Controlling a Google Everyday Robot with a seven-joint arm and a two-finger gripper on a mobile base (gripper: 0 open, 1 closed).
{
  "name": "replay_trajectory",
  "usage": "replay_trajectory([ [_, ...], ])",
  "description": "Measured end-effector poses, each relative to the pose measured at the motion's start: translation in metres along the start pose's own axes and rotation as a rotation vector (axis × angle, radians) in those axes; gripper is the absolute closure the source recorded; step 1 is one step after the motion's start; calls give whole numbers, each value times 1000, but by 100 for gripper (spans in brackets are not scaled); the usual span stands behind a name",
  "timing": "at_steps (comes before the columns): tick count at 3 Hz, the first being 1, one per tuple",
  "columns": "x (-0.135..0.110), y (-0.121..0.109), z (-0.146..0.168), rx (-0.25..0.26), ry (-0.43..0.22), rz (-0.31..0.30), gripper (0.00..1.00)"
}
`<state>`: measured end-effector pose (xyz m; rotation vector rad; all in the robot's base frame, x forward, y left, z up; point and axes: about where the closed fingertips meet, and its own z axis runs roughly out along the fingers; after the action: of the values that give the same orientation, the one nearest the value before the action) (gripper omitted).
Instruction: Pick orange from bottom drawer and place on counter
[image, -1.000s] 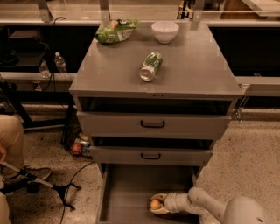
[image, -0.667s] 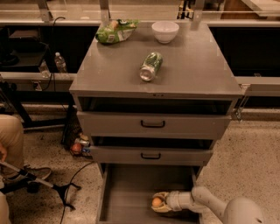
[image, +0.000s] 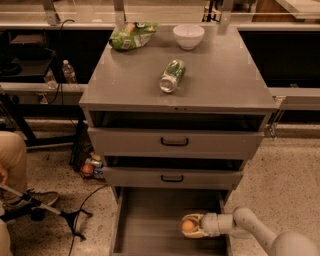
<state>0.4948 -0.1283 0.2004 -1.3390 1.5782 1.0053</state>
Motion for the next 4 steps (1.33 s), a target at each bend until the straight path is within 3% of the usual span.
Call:
replay_trajectory([
  [1,-24,7,-19,-30,-50,-37,100],
  [2,-24,7,-19,-30,-51,-37,100],
  [3,-38,12,-33,1,-56,-74,100],
  [4,-68,23,-65,60,-68,-157,100],
])
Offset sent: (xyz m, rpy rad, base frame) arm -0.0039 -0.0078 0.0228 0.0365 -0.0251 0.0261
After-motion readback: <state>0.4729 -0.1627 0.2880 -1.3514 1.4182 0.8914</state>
